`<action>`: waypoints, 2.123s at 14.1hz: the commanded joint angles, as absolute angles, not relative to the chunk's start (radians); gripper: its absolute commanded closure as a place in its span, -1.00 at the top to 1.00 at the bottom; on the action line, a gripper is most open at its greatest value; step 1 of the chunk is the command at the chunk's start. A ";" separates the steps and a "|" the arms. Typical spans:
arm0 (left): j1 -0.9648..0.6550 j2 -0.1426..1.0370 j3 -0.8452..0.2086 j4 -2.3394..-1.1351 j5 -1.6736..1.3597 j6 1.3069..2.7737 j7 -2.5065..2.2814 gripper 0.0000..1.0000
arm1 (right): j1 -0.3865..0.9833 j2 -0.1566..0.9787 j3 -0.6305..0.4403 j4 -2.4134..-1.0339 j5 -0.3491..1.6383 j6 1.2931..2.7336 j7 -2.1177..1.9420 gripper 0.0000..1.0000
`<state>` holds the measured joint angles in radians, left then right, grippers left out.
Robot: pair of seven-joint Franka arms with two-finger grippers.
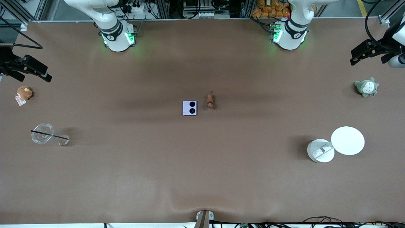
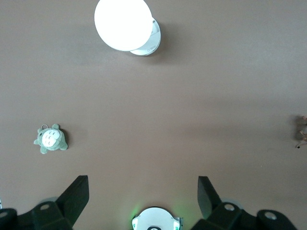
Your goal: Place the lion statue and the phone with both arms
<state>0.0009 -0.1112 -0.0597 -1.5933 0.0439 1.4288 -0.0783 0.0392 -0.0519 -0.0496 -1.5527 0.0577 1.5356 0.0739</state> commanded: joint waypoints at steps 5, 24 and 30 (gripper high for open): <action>0.006 -0.058 -0.061 -1.514 0.044 1.404 -0.067 1.00 | 0.037 -0.038 -0.051 -1.522 0.009 1.516 0.006 1.00; -0.225 0.167 -0.150 -1.463 0.029 1.500 -0.483 1.00 | 0.028 -0.040 -0.052 -1.522 0.009 1.476 -0.002 1.00; -0.535 0.307 -0.150 -1.540 0.032 1.745 -0.828 1.00 | 0.028 -0.040 -0.052 -1.522 0.009 1.476 0.000 1.00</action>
<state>-0.4716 0.2799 -0.1596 -1.5068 0.0402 1.6566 -0.7370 0.0365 -0.0499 -0.0584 -1.5462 0.0220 1.4932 0.0102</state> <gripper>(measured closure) 0.000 0.000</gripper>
